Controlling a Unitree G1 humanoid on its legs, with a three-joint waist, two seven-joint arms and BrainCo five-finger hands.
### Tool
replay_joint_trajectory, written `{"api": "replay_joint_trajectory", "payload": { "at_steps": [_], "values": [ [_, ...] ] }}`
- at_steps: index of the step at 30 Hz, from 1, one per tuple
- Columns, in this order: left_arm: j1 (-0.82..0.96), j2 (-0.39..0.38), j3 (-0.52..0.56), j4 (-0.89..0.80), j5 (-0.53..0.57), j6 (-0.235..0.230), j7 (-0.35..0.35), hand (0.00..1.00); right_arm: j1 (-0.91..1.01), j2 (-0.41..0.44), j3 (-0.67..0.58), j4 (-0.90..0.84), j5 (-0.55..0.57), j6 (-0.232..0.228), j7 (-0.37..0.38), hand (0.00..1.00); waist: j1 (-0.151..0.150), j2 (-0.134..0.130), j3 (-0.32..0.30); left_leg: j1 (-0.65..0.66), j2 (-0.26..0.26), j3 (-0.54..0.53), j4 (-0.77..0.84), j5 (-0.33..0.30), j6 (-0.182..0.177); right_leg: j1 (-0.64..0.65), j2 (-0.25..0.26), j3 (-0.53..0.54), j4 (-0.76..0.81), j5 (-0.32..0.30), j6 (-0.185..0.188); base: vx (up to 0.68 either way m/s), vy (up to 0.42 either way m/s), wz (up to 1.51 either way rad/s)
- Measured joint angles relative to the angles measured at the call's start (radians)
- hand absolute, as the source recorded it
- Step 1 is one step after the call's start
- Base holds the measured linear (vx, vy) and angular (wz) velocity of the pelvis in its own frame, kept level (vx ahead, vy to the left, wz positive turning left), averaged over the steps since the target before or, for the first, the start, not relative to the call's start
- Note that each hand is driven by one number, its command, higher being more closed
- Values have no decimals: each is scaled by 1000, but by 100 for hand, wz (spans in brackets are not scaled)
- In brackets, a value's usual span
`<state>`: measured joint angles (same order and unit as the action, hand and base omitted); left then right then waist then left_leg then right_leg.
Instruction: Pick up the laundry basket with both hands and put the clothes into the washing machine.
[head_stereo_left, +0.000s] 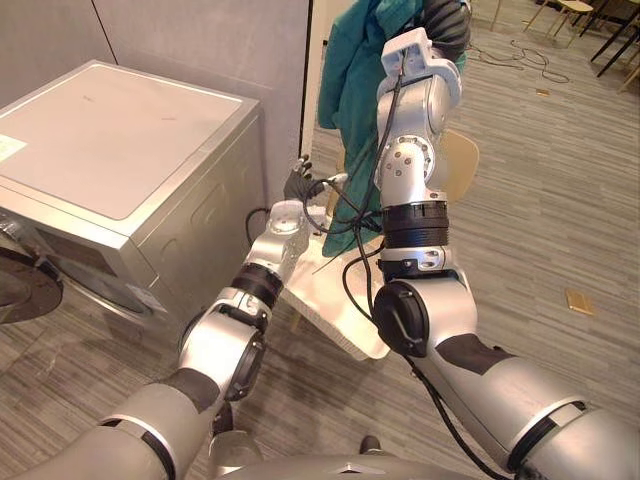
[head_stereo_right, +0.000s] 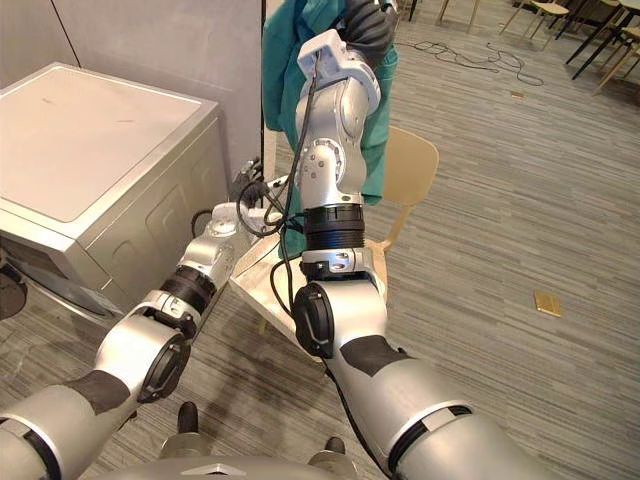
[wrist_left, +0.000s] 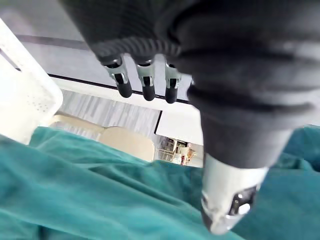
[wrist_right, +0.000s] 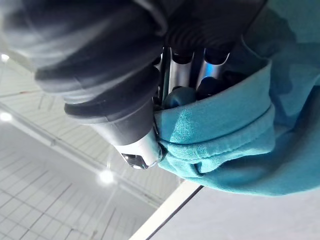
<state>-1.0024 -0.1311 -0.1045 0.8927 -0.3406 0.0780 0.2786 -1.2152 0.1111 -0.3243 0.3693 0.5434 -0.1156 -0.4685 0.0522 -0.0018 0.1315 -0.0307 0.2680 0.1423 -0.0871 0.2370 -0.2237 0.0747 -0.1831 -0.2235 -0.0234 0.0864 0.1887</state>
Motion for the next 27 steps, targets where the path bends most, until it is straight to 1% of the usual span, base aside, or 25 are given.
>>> {"api": "replay_joint_trajectory", "payload": {
  "at_steps": [3, 5, 9, 11, 16, 20, 22, 23, 27],
  "values": [
    [-28, -5, -50, 0, -12, -1, 1, 0, 15, -1, 0, 0, -1, 0, 0, 100, -9, 0, 0, -3, 0, 0, 0, 1, 1, -5, 0, 2, 1, 0, 0, -1, -5, -3],
    [-28, -6, -102, 0, -18, -1, 0, 0, 31, -1, 1, 0, -1, 0, 0, 100, -26, 0, 0, -3, 0, 1, 0, 1, 1, -6, 0, 3, 0, 0, 0, 0, 0, 0],
    [-28, -7, -163, 0, -31, -1, -1, 0, 35, -4, 5, 0, -1, -2, 0, 100, -48, 0, 0, -2, 1, 4, 0, 1, 1, -7, 0, 5, 0, 0, 0, 0, 0, 0],
    [-28, -7, -190, 0, -31, -1, -1, 0, 35, -4, 7, 0, -2, -11, 0, 100, -54, 0, 0, -1, 1, 7, 0, 0, 0, -9, 0, 6, 0, 1, 0, -30, -2, -4],
    [-28, -8, -262, 0, -32, -1, -2, 0, 47, -6, 31, -1, -2, -12, 0, 100, -53, 0, 0, -2, 1, 21, 0, 0, 1, -21, -3, 17, -2, 2, 2, -24, -3, -8],
    [-28, -8, -342, -3, -49, -1, -11, 0, 78, -5, 49, -7, -2, -12, 0, 100, -60, 0, 0, -3, 1, 22, 0, -1, 1, -22, -4, 17, -2, 3, 3, -3, -1, -1],
    [-28, -8, -365, -9, -52, -1, -22, 0, 81, -6, 49, -10, -3, -12, 0, 100, -65, 0, 0, -3, 1, 23, 0, -1, 1, -23, -5, 17, -2, 3, 4, 0, 0, 0],
    [-28, -9, -384, -22, -52, -1, -23, 0, 93, -5, 52, -34, -3, -12, 0, 100, -65, 0, 0, -3, 1, 24, 0, -2, 0, -24, -5, 18, -2, 3, 4, 0, 0, 0],
    [-28, -9, -398, -78, -90, -1, -22, 0, 132, -9, 105, -97, -34, -13, 0, 100, -75, 0, 0, -3, 0, 30, 0, -4, 1, -29, -6, 23, -2, 4, 5, -4, -5, -5]
  ]
}}
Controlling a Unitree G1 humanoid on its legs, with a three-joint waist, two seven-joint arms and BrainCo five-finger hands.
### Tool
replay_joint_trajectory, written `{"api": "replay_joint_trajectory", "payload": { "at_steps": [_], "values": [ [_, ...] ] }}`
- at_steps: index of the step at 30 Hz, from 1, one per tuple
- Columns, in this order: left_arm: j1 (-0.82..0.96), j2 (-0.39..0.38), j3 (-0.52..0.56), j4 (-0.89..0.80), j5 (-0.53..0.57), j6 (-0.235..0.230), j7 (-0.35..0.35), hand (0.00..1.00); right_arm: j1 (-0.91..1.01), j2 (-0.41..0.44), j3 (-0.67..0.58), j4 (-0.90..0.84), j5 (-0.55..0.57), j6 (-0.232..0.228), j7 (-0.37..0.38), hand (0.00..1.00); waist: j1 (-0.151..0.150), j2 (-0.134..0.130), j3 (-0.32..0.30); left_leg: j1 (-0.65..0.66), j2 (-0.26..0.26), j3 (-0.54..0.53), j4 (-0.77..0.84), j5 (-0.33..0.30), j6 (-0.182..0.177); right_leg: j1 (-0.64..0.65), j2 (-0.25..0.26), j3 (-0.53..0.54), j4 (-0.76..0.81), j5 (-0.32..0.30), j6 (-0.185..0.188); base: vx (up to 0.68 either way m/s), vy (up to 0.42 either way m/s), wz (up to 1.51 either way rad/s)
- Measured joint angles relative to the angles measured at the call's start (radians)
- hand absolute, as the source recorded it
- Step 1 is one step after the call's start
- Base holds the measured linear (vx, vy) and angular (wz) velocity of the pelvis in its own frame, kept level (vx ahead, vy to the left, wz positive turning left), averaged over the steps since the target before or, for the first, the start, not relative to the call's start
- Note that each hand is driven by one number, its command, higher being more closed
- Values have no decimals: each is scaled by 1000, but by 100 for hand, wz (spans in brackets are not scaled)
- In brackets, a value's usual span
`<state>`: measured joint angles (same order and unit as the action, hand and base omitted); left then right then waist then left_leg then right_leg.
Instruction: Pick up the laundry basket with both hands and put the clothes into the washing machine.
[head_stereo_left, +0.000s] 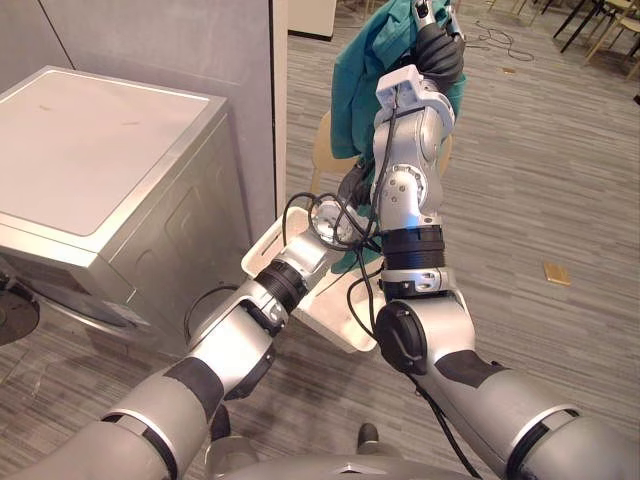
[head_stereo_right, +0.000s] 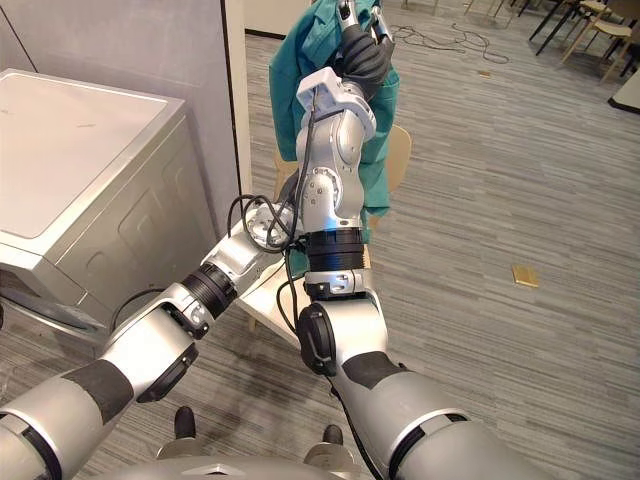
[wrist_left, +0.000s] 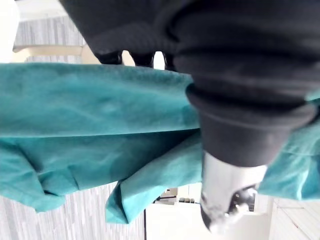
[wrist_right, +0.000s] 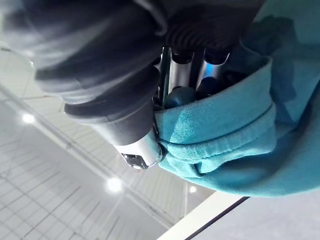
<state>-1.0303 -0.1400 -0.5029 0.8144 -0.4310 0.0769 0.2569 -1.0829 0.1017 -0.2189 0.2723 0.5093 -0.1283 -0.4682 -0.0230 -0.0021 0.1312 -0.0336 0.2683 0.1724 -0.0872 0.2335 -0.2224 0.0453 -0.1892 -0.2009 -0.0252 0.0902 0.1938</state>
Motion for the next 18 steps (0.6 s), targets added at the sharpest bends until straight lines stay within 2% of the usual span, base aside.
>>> {"api": "replay_joint_trajectory", "payload": {
  "at_steps": [4, 9, 18],
  "values": [
    [0, 0, -9, -57, -1, 0, 3, 0, 69, 0, 90, -106, -6, 0, 3, 100, -7, 0, 0, 1, 0, 19, 0, -2, -2, -14, -1, 20, 0, 4, 2, -5, -7, -11],
    [0, 0, -9, -59, -27, 0, 28, 0, 114, 4, 130, -109, -6, 1, 11, 100, -18, 0, 0, 8, 1, 23, 0, -2, -2, -11, 0, 25, -3, 7, 1, -4, -3, -3],
    [1, 0, 1, -62, -39, 0, 29, 0, 157, 9, 239, -147, -5, 3, 45, 100, -16, -1, -1, 8, 1, 18, 0, -3, -3, -6, 0, 25, -17, 19, 1, -8, -1, 0]
  ]
}}
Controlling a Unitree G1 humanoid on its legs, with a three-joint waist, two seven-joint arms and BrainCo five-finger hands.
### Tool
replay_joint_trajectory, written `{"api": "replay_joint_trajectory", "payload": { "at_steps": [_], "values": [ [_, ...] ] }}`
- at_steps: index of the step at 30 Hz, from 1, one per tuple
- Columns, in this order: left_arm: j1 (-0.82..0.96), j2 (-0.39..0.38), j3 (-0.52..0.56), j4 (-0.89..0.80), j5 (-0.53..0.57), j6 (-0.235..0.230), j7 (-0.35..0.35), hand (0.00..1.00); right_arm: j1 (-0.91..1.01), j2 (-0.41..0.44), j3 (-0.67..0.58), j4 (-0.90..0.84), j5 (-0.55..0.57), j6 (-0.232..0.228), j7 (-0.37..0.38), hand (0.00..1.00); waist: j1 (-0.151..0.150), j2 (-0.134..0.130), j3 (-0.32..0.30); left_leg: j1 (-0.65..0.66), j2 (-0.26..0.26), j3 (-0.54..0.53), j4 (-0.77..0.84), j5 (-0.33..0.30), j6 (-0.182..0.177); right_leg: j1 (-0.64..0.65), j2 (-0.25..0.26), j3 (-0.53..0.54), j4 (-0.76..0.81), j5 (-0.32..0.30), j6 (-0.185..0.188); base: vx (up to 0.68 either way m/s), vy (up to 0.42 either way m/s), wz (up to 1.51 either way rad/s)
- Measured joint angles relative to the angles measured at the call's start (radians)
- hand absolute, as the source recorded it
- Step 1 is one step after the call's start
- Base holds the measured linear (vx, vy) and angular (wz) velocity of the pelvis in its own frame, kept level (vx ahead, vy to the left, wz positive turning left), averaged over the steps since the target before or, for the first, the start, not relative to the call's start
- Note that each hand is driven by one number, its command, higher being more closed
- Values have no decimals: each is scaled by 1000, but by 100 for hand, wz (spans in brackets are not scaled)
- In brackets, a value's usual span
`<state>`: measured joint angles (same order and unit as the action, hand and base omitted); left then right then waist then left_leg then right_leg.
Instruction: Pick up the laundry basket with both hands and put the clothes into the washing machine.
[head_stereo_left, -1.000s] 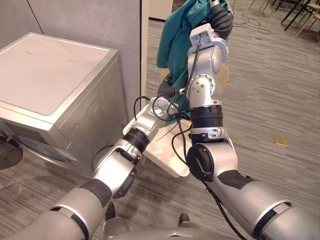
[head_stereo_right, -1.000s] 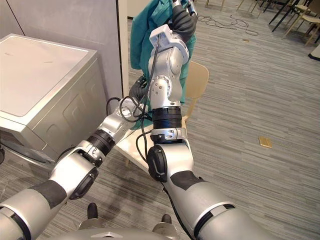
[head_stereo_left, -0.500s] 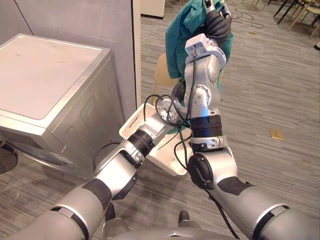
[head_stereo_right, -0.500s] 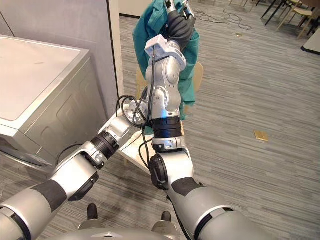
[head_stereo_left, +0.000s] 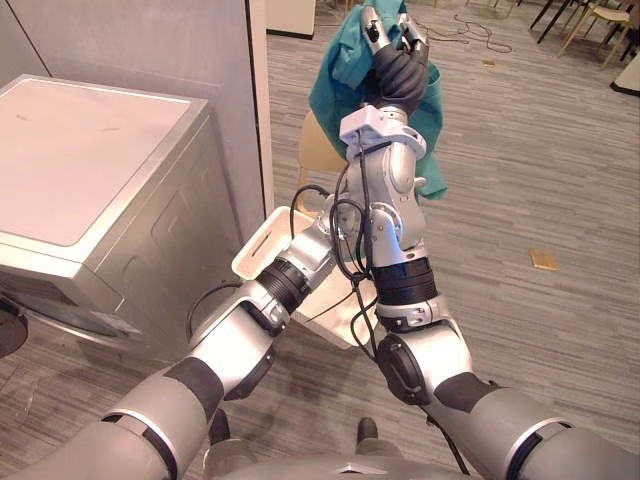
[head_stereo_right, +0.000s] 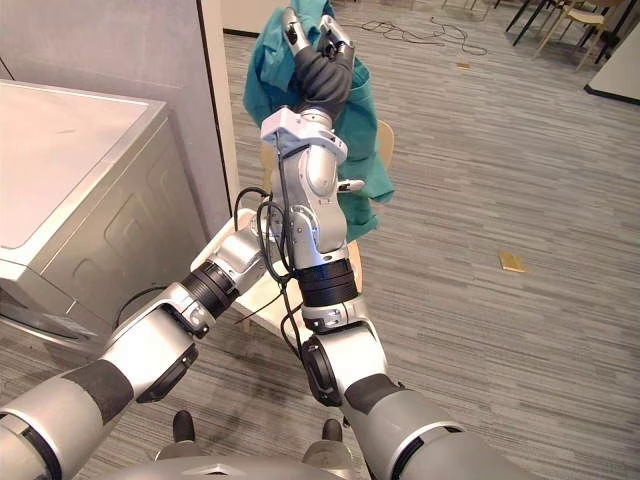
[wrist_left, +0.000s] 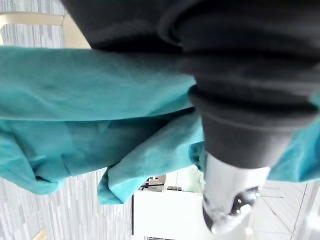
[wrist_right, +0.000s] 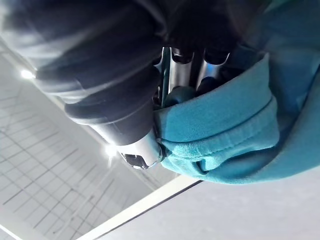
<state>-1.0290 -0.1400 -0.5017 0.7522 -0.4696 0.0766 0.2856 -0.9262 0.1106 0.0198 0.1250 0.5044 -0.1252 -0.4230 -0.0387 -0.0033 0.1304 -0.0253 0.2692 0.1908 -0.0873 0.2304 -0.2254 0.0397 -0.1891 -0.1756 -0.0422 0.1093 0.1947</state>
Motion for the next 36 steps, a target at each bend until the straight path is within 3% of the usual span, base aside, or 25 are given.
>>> {"api": "replay_joint_trajectory", "payload": {
  "at_steps": [4, 5, 17, 31, 32, 36],
  "values": [
    [12, 1, 33, 7, -12, 0, 12, 0, 2, 2, 21, 7, 4, 0, 0, 100, 10, -3, -2, 0, 0, -2, 0, 1, 0, 1, 0, -1, 0, 1, 0, -9, -1, 0],
    [17, 1, 34, 7, -23, 0, 12, 100, 2, 2, 24, 9, 7, 0, -1, 100, 12, -3, -2, 0, 0, -2, 0, 1, -1, 1, 1, -1, 0, 1, 0, 0, 0, 0],
    [43, 4, 30, 26, -59, -1, 13, 100, 2, 3, 59, 10, 21, -1, -1, 100, 33, -34, -19, 0, 0, -4, 0, 0, -1, 13, 1, -9, -12, 3, 1, 0, 0, 0],
    [55, 5, 29, 4, -58, -21, 42, 100, 3, 3, 178, 10, 82, -1, 0, 100, 40, -39, -20, -7, 0, 0, 0, -4, -3, 4, 1, -6, -16, 3, 1, 0, 0, 0],
    [58, 5, 29, 4, -58, -21, 43, 100, 9, 3, 186, 9, 84, -2, 0, 0, 40, -43, -22, -8, 0, 0, 0, -4, -3, 4, 1, -6, -16, 3, 1, 0, 0, 0],
    [81, 8, 29, 2, -56, -21, 61, 100, 53, -1, 241, -5, 88, -10, 1, 0, 38, -62, -35, -9, 0, 2, 0, -4, -3, -1, 2, -1, -16, 3, 2, 0, 0, -2]
  ]
}}
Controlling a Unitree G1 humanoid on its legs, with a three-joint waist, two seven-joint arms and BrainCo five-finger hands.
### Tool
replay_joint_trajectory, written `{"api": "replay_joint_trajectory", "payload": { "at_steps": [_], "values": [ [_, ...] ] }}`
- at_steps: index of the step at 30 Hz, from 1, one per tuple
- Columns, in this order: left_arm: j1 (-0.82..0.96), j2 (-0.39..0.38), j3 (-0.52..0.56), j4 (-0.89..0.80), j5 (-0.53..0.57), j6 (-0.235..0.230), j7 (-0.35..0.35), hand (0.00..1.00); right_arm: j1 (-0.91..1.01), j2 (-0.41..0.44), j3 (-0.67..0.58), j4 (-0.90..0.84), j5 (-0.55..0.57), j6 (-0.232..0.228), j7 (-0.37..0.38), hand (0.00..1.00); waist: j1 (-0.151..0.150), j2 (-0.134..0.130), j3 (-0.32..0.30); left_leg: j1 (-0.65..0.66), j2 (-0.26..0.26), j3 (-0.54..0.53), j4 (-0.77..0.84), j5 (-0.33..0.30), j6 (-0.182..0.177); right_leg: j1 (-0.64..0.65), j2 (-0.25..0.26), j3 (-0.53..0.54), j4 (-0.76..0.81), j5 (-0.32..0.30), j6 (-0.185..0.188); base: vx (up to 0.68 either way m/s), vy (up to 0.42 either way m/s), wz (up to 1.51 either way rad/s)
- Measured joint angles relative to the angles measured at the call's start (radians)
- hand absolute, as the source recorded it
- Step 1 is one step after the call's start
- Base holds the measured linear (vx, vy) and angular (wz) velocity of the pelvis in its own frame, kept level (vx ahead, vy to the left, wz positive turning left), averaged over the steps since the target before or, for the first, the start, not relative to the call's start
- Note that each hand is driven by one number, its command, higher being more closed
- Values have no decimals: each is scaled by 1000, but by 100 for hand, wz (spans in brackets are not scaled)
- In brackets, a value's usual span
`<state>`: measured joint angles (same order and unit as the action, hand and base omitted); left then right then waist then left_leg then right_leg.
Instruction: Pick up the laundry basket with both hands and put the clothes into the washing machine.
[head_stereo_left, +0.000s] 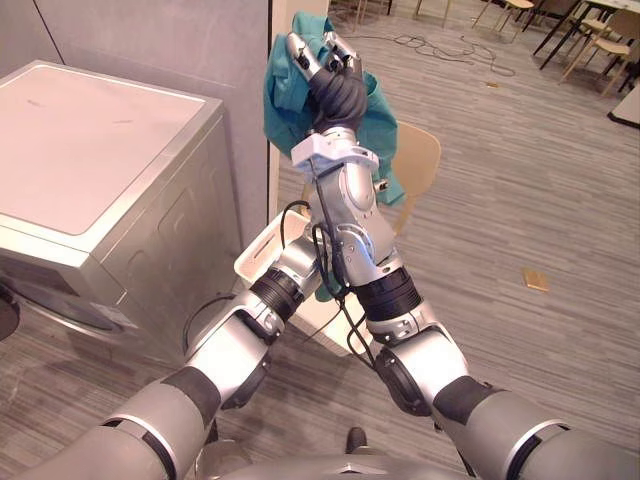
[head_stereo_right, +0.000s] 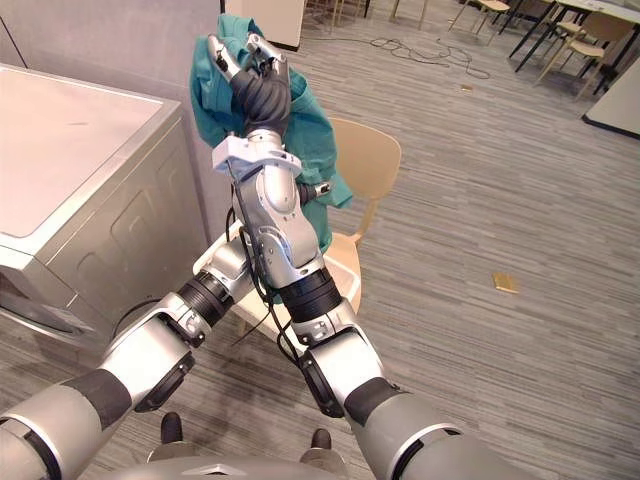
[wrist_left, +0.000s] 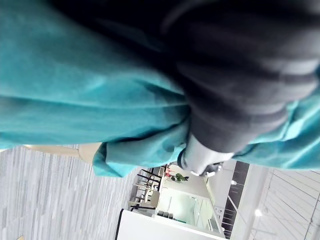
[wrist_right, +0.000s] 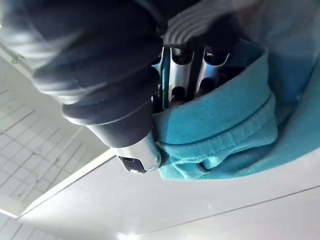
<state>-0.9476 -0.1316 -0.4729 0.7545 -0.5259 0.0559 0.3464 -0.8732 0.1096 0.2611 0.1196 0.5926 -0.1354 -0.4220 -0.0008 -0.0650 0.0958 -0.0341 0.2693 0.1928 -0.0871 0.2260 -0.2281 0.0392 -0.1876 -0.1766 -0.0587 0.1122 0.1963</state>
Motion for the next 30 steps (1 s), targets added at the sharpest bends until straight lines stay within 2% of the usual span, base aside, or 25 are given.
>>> {"api": "replay_joint_trajectory", "payload": {
  "at_steps": [4, 7, 9, 13, 15, 20, 24, 30],
  "values": [
    [24, 5, 26, -16, 0, 2, 30, 100, 62, -17, 70, -73, 28, -14, 4, 0, -2, 0, 0, -2, -1, 3, 0, -1, 0, -3, 1, 1, 1, -1, 1, -1, 0, -1],
    [65, 27, 95, -120, 1, 3, 61, 100, 160, -63, 126, -193, 82, -39, 30, 0, -6, 0, 0, -2, -1, 15, 0, -1, 0, -18, 0, 11, 13, -3, 2, -16, 0, -8],
    [66, 60, 125, -155, 2, 3, 67, 100, 238, -113, 140, -268, 116, -55, 57, 0, -12, 0, 0, -3, 0, 22, -1, -1, 0, -35, 0, 21, 27, -9, 2, -40, 0, -11],
    [66, 136, 216, -185, 68, 3, 68, 100, 447, -281, 122, -405, 171, -72, 130, 0, -41, 3, -4, -11, 0, 25, -1, 1, 0, -61, -1, 30, 56, -27, -7, -32, -3, -3],
    [66, 169, 259, -185, 101, 4, 67, 100, 529, -339, 67, -437, 191, -72, 158, 0, -52, 5, -13, -22, 0, 24, -1, 5, 0, -75, -1, 34, 60, -26, -8, -12, -4, -2],
    [104, 236, 428, -199, 219, 12, 66, 100, 707, -423, -278, -496, 195, -64, 162, 0, -88, 15, -32, -26, 0, 18, -2, 6, 1, -78, -1, 32, 66, -28, -7, 0, -3, 1],
    [225, 241, 498, -256, 258, 12, 64, 100, 799, -435, -452, -496, 188, -65, 182, 0, -116, 39, -70, -34, 1, 1, -2, 6, 0, -79, 1, 24, 75, -45, -14, 2, -14, 10],
    [361, 230, 569, -424, 275, 12, 54, 100, 918, -412, -606, -466, 182, -67, 196, 0, -130, 47, -100, -45, 1, 0, -2, 5, -1, -95, 1, 24, 79, -47, -14, 0, 0, 0]
  ]
}}
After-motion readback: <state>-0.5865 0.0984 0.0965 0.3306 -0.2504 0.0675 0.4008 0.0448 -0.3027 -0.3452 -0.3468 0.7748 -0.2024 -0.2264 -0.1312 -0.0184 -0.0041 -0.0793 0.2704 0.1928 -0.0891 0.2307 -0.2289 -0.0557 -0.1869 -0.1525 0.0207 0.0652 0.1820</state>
